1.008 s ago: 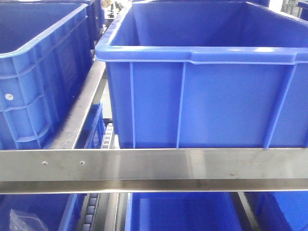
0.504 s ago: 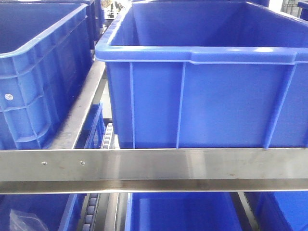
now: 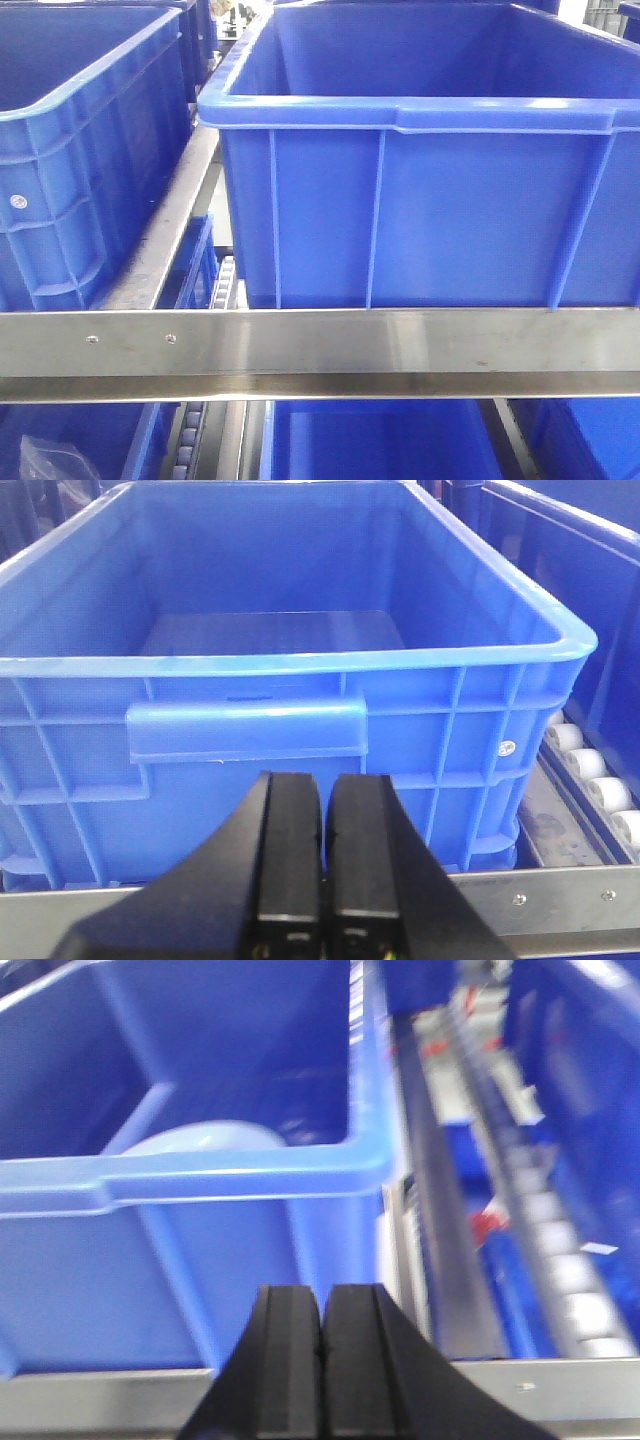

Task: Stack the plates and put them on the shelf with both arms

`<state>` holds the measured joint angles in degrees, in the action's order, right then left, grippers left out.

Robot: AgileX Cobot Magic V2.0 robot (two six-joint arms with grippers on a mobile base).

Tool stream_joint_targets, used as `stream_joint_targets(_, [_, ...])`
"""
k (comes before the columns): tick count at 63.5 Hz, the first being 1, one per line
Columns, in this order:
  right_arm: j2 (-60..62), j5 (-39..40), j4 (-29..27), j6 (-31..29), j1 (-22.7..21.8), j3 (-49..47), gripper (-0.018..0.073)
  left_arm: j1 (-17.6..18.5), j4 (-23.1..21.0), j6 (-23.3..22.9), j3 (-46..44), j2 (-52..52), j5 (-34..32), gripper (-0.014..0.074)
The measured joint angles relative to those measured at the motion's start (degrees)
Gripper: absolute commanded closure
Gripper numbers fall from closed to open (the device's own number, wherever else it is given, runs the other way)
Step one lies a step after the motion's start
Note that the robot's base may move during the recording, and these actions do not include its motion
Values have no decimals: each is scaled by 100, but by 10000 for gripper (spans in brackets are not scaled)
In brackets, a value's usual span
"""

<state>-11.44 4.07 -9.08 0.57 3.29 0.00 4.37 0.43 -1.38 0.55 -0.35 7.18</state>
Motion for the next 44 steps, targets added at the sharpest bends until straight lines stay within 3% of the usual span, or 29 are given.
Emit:
stream_joint_targets(21, [1104,-235,0,0,-61,162,504,0,0,0,0,0,0,495])
stream_joint_targets(44, [1198,-750,0,0,-61,162,504,0,0,0,0,0,0,495])
